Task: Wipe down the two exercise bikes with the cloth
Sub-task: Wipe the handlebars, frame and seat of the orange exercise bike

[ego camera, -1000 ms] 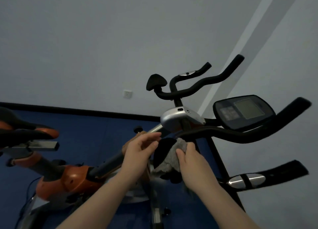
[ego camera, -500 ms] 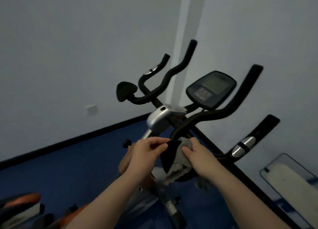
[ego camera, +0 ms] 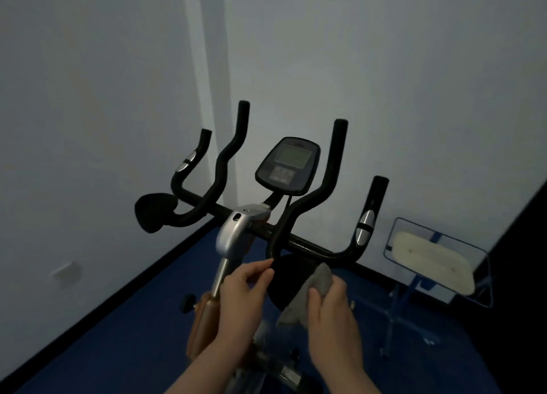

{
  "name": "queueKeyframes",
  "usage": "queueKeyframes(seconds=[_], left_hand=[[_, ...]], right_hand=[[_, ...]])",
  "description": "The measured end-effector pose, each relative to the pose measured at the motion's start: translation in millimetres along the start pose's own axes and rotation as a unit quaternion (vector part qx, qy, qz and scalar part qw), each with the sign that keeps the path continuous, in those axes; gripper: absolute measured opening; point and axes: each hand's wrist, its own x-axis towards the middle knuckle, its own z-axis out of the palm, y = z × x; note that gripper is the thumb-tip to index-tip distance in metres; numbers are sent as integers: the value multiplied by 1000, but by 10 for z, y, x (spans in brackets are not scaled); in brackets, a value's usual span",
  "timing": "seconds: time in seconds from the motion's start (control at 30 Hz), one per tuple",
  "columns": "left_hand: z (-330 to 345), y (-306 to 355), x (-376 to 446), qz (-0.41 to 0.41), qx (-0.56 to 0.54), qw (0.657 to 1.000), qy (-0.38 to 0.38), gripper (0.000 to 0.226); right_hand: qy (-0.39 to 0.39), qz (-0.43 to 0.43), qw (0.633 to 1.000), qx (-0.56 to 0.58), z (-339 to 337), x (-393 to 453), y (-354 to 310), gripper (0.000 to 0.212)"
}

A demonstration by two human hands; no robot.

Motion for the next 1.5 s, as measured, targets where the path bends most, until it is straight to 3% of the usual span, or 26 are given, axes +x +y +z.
queueKeyframes(seconds=[0.1,0.3,0.43,0.6,0.67,0.8,0.97,1.07,1.23,1.33,1.4,1.5], left_hand=[[-38,-7,37,9,2,1000,-11,17],[-12,-67,42,13,2,1000,-8,19],[-7,-86,74,32,10,999,0,18],[3,-89,52,27,1,1000,1,18],[-4,-88,58,30,10,1000,-1,18],[21,-67,42,26,9,1000,15,18],[84,-88,-5,25,-3,999,44,17],[121,-86,0,15,-7,998,63,17],[219,-106,-29,6,-25,994,105,18],[250,-111,-51,5,-25,992,121,24],[268,-112,-50,-3,-26,990,135,26],[300,-78,-61,-13,-26,987,161,24]], right_hand=[[-13,0,997,-71,-17,170,-41,18],[-11,-24,984,-175,-74,79,-19,27],[-58,-23,979,-195,-151,451,-151,35],[-60,-56,981,-174,-110,389,-48,27],[-98,-59,980,-164,-189,352,-5,27],[-209,-83,939,-259,-299,734,-217,31],[-187,-132,922,-312,-253,662,-69,23],[-247,-210,861,-391,-293,853,-149,35],[-225,-326,846,-356,-172,983,-274,28],[-247,-250,900,-259,-248,935,-71,22],[-268,-227,896,-270,-258,1014,-82,30],[-276,-256,887,-267,-204,1059,-251,26]])
